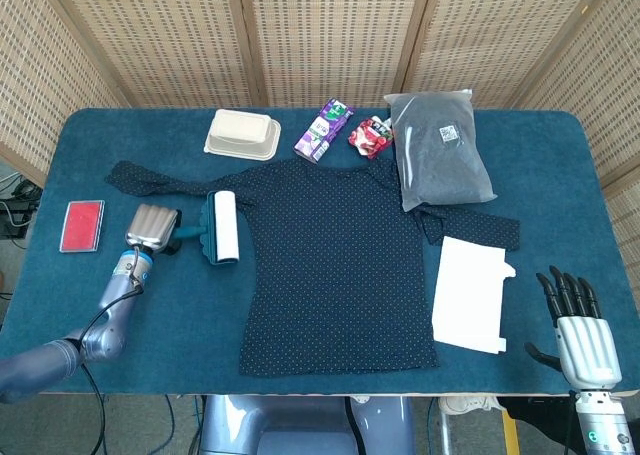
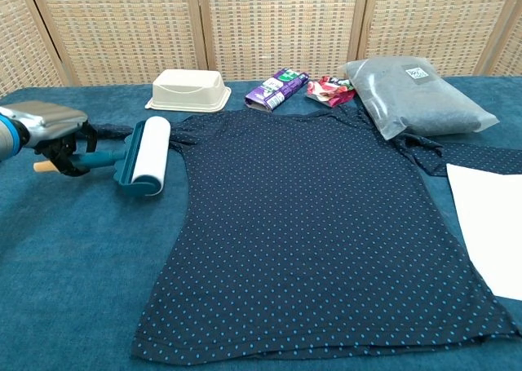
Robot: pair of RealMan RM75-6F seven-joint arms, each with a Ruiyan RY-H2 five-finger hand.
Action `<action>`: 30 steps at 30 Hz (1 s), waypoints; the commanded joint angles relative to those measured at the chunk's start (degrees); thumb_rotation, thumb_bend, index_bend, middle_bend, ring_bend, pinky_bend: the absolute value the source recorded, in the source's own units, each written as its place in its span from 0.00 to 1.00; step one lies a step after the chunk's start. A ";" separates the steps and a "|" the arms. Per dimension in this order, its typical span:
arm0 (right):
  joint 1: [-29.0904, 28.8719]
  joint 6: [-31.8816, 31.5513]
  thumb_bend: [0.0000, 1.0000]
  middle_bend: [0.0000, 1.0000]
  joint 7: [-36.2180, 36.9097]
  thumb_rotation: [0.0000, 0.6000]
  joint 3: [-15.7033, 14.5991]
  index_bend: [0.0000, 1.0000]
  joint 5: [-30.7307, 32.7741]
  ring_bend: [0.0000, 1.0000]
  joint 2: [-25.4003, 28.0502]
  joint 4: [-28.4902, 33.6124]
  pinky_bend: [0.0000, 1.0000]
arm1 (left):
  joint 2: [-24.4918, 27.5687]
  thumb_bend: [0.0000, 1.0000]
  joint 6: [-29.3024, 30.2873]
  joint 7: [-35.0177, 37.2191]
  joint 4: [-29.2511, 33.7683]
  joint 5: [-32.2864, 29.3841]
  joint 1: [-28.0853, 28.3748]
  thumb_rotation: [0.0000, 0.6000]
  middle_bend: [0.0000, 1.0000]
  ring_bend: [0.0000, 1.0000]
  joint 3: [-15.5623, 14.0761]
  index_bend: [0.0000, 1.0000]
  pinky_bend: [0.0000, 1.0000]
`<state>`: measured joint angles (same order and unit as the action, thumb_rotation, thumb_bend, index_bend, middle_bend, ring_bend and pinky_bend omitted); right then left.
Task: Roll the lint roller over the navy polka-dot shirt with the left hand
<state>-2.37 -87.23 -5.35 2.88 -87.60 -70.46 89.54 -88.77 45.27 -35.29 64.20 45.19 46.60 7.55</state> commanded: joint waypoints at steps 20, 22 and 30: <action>-0.16 0.74 0.10 0.00 3.16 1.00 0.72 0.00 1.46 0.00 0.93 -0.64 0.00 | 9.63 1.00 -2.76 -23.79 16.52 -28.43 19.23 1.00 0.79 0.64 -3.66 0.89 0.60; -0.22 0.99 0.10 0.00 3.36 1.00 0.74 0.00 1.67 0.00 0.92 -0.86 0.00 | 9.05 1.00 -2.67 -25.05 16.00 -30.80 20.81 1.00 0.79 0.64 -4.41 0.90 0.60; -0.54 2.30 0.10 0.00 4.42 1.00 1.00 0.00 2.93 0.00 0.83 -1.64 0.00 | 7.31 1.00 -1.85 -31.79 14.68 -39.49 27.23 1.00 0.79 0.64 -8.29 0.90 0.60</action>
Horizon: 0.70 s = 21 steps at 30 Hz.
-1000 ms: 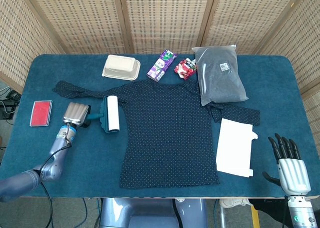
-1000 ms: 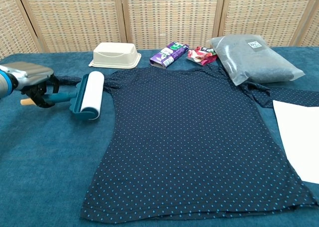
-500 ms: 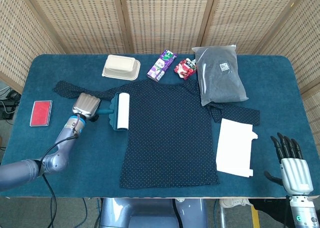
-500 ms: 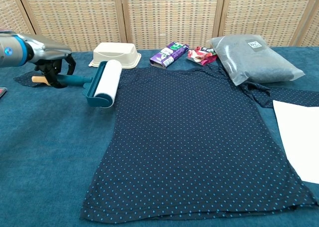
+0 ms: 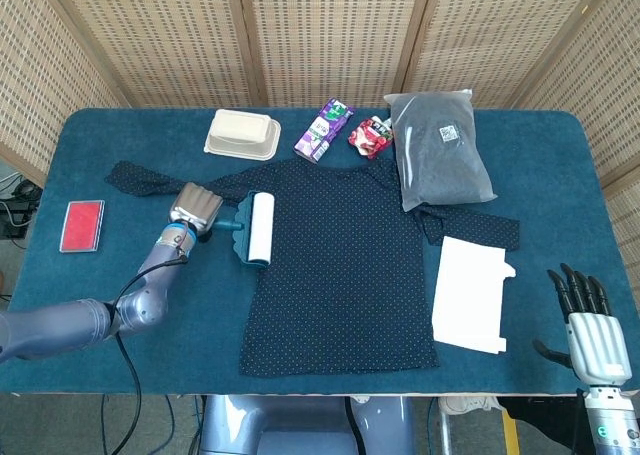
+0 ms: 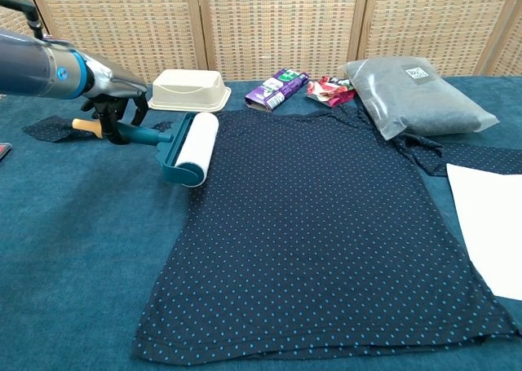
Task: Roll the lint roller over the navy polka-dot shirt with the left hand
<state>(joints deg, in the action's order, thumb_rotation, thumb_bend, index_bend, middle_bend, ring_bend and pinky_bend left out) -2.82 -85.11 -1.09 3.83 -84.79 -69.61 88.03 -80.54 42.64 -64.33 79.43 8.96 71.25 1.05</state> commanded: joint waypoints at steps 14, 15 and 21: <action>-0.34 0.81 0.10 0.00 1.35 1.00 0.01 0.00 0.25 0.00 0.14 -0.17 0.00 | -6.38 1.00 5.34 -11.02 -3.10 -9.34 8.40 1.00 0.79 0.64 -5.77 0.91 0.60; -0.35 0.84 0.10 0.00 1.41 1.00 0.00 0.00 0.25 0.00 0.16 -0.16 0.00 | -6.81 1.00 5.69 -11.27 -3.31 -9.20 8.49 1.00 0.79 0.64 -5.92 0.91 0.60; -0.39 1.01 0.10 0.00 1.90 1.00 0.00 0.00 0.39 0.00 0.19 -0.25 0.00 | -10.55 1.00 7.49 -13.38 -5.05 -8.71 9.36 1.00 0.79 0.64 -6.25 0.91 0.60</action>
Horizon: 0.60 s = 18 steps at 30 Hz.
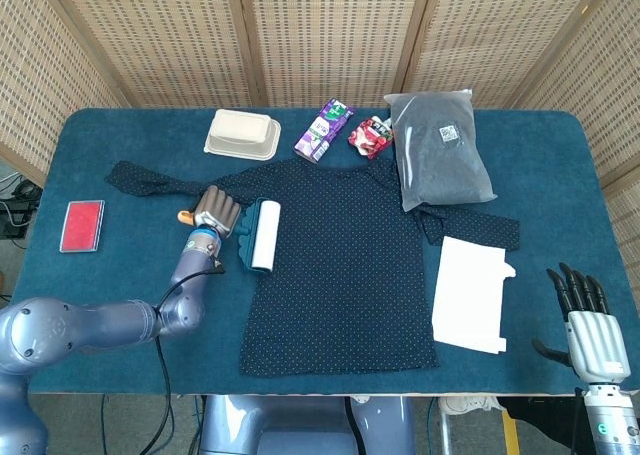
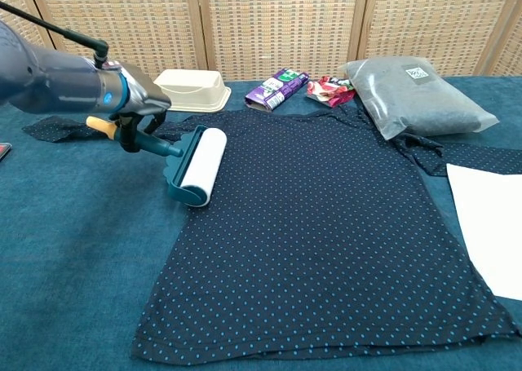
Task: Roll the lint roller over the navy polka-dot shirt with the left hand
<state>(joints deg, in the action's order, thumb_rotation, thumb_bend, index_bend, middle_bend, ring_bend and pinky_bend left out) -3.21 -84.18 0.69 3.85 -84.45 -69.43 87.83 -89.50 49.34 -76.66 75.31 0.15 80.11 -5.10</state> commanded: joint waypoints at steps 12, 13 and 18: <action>-0.34 1.26 0.10 0.00 1.59 1.00 -0.13 0.00 0.53 0.00 0.04 -0.35 0.00 | -10.73 1.00 4.24 -8.25 -6.71 -4.01 5.15 1.00 0.79 0.64 4.67 0.91 0.61; -0.36 1.32 0.10 0.00 1.68 1.00 -0.14 0.00 0.52 0.00 0.04 -0.39 0.00 | -11.36 1.00 4.48 -8.89 -7.37 -4.60 5.41 1.00 0.79 0.64 5.00 0.91 0.61; -0.45 1.59 0.10 0.00 2.20 1.00 -0.21 0.00 0.56 0.00 0.05 -0.59 0.00 | -14.07 1.00 4.88 -11.74 -9.98 -6.25 6.73 1.00 0.79 0.64 6.93 0.91 0.61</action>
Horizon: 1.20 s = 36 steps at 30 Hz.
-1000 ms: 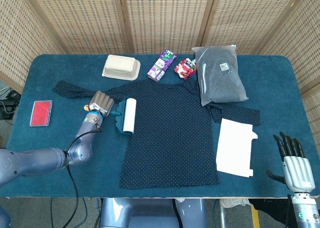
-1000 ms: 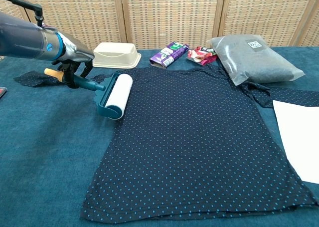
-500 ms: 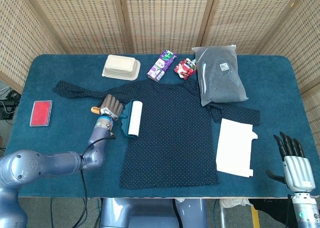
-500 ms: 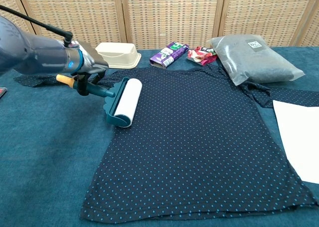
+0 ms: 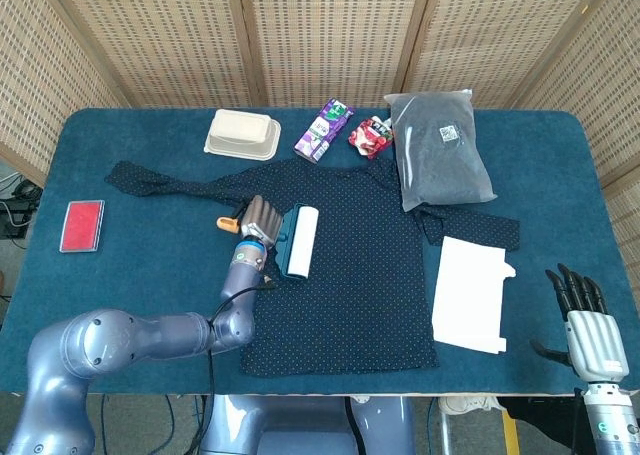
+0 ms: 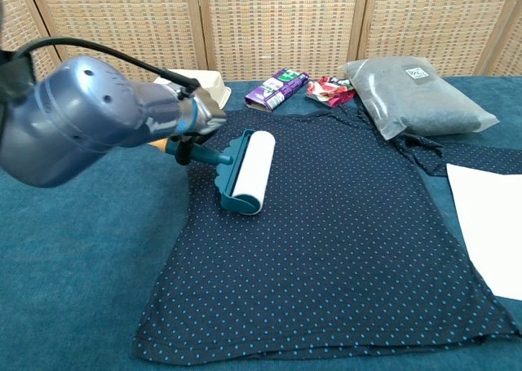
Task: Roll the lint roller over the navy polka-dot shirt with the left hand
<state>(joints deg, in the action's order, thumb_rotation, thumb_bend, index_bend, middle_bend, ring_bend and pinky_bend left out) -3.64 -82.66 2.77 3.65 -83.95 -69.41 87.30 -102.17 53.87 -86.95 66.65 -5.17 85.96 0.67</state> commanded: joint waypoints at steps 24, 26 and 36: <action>0.11 -0.38 0.10 0.00 -0.17 1.00 -0.03 0.00 -0.06 0.00 0.14 -0.10 0.00 | 0.33 1.00 3.72 -3.66 2.21 2.19 -3.82 1.00 0.79 0.64 1.90 0.91 0.61; 0.11 -0.51 0.10 0.00 -0.69 1.00 -0.26 0.00 -0.47 0.00 0.03 0.18 0.00 | 2.13 1.00 4.08 -2.70 3.81 3.20 -5.52 1.00 0.79 0.64 0.68 0.91 0.61; 0.04 -0.58 0.10 0.00 -1.93 1.00 -0.96 0.00 -1.58 0.00 -0.27 1.01 0.00 | 8.68 1.00 4.57 1.86 8.35 7.66 -11.77 1.00 0.79 0.64 -3.52 0.91 0.61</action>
<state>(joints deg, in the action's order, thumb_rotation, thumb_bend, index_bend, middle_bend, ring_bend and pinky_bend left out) -3.60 -83.23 0.85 2.69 -85.52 -69.67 88.30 -94.38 58.41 -85.88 74.35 1.78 74.96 -2.24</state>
